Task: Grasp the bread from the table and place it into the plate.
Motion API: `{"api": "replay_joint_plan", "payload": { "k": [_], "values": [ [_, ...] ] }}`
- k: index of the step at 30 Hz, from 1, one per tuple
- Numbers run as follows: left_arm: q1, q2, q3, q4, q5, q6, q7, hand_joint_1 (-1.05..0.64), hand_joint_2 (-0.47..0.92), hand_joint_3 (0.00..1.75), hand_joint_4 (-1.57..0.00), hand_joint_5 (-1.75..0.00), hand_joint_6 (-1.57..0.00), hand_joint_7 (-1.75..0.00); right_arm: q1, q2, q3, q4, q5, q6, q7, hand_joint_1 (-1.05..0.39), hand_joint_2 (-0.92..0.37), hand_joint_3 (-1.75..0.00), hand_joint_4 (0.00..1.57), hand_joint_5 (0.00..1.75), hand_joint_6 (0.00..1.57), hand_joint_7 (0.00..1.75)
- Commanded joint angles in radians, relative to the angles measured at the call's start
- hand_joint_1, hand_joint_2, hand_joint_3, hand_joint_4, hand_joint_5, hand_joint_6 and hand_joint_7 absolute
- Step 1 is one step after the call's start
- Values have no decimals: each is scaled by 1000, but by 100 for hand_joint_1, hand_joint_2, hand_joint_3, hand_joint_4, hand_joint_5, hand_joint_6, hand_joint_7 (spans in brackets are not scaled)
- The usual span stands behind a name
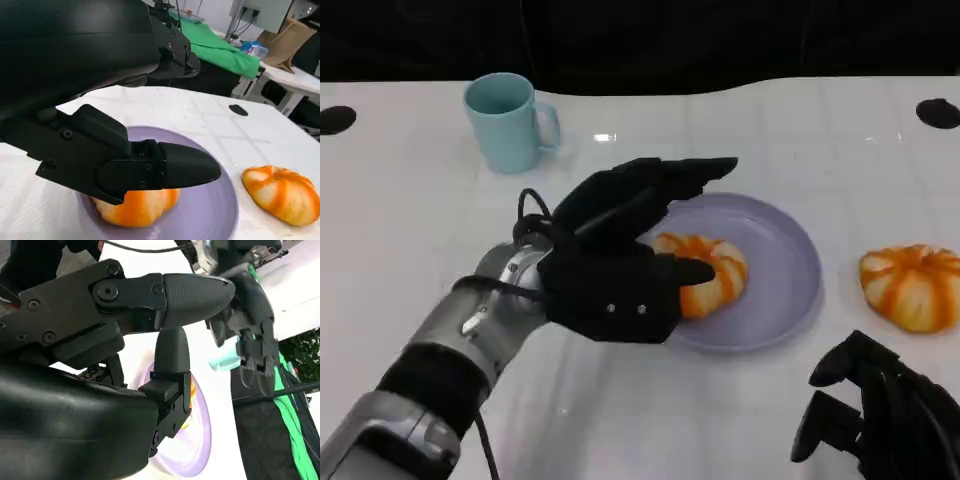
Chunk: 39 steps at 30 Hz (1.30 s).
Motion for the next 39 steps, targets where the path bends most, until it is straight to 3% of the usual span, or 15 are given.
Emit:
{"api": "replay_joint_plan", "payload": {
  "k": [1,9,14,15,21,22,23,24,26,27,32,39],
  "values": [
    [56,26,41,-63,-59,-31,-27,-85,92,49,-17,-36,-26,-6,4,-8,-7,-8,6,-3,-1,-51,-92,-43,62,175,43,161],
    [182,-3,113,-153,-180,-102,-26,-80,92,42,-34,-49,-41,-11,9,-7,-2,-16,2,-6,-4,-51,-92,-44,61,175,43,161],
    [274,-25,156,-210,-284,-135,-65,-70,92,40,-38,-79,-59,-13,11,-4,2,-25,2,3,-14,-52,-92,-43,61,175,43,161],
    [294,-28,165,-217,-303,-149,-66,-66,92,38,-44,-87,-66,-16,11,-4,2,-26,3,5,-15,-52,-92,-43,61,175,43,162],
    [381,-51,209,-290,-436,-148,-139,-61,92,33,-58,-103,-82,-26,8,-7,3,-24,7,6,-14,-51,-92,-44,61,175,42,162],
    [412,-52,217,-327,-473,-130,-161,-62,92,33,-59,-115,-81,-42,7,-7,3,-23,10,8,-13,-51,-92,-45,61,175,42,163],
    [443,-55,224,-367,-516,-109,-184,-63,92,34,-62,-126,-76,-69,7,-7,3,-22,9,6,-12,-51,-92,-45,61,175,42,163],
    [465,-58,230,-397,-546,-91,-202,-63,92,33,-64,-130,-73,-82,7,-6,4,-21,9,4,-12,-51,-92,-45,61,175,41,163],
    [497,-53,239,-444,-569,-70,-222,-63,92,32,-66,-134,-71,-92,7,-7,3,-20,10,3,-10,-51,-92,-45,61,175,41,163],
    [512,-49,243,-465,-571,-64,-229,-64,92,35,-68,-144,-69,-109,7,-8,3,-20,12,4,-8,-51,-92,-46,61,175,41,163],
    [575,-48,266,-543,-597,-37,-254,-64,92,34,-67,-169,-65,-140,7,-10,3,-24,12,8,-11,-52,-92,-45,61,175,40,164],
    [708,-88,303,-677,-799,130,-307,-61,92,30,-73,-175,-66,-152,7,-15,7,-31,3,10,-16,-52,-92,-46,62,175,40,165]
  ]
}}
